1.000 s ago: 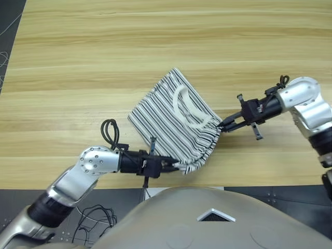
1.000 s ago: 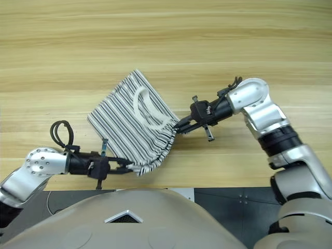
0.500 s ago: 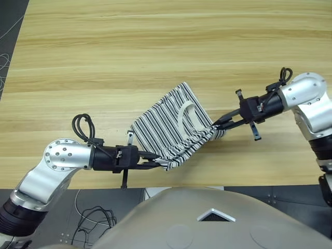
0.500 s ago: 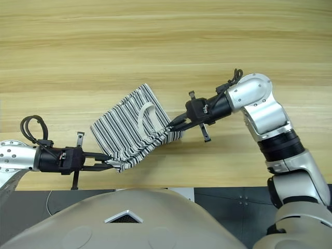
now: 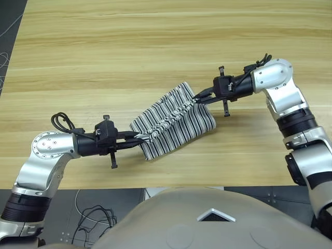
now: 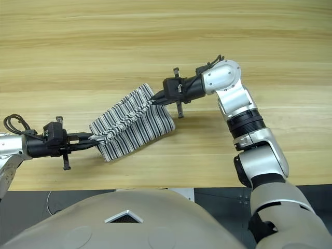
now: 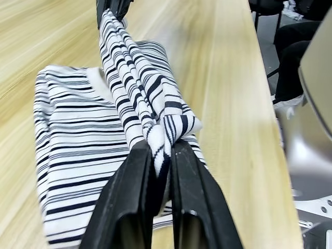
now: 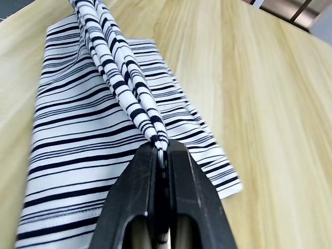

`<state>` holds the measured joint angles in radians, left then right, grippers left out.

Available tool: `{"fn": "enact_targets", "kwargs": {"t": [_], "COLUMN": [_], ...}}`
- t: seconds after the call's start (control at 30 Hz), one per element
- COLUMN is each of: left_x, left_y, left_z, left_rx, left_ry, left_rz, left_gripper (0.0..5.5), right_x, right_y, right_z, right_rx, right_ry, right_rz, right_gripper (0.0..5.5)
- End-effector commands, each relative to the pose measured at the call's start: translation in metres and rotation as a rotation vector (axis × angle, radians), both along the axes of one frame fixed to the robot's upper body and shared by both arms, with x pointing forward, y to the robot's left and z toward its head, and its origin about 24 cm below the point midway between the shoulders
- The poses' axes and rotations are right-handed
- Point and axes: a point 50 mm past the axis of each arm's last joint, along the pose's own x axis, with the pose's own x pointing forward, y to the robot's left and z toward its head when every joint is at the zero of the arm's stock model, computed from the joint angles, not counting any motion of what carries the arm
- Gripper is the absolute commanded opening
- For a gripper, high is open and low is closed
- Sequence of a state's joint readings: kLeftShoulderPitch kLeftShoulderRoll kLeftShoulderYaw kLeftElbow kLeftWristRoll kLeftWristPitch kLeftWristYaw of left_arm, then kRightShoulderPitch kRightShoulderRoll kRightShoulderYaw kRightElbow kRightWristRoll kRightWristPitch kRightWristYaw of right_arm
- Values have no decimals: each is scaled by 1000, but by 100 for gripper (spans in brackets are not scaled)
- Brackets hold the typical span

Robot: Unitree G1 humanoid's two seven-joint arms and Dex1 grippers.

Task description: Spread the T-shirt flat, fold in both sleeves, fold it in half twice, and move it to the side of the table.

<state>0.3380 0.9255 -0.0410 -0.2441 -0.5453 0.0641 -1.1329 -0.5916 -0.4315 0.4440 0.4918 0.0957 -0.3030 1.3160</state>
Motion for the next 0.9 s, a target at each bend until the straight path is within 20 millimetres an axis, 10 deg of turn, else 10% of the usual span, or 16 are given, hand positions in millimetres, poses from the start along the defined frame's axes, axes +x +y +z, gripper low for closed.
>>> {"fn": "enact_targets", "kwargs": {"t": [0.03,0.57,0.9], "left_x": [4,14,17], "left_y": [7,30,41], "left_z": [-4,-32,-37], "left_rx": [19,62,66], "left_ry": [9,105,115], "left_rz": [35,205,262], "left_gripper": [30,30,183], "right_x": [11,28,41], "right_y": [7,29,39], "right_z": [5,-23,-16], "right_rx": [-15,-135,-106], "right_ry": [-64,-150,-223], "right_rz": [-1,-16,-118], "right_gripper": [10,10,100]}}
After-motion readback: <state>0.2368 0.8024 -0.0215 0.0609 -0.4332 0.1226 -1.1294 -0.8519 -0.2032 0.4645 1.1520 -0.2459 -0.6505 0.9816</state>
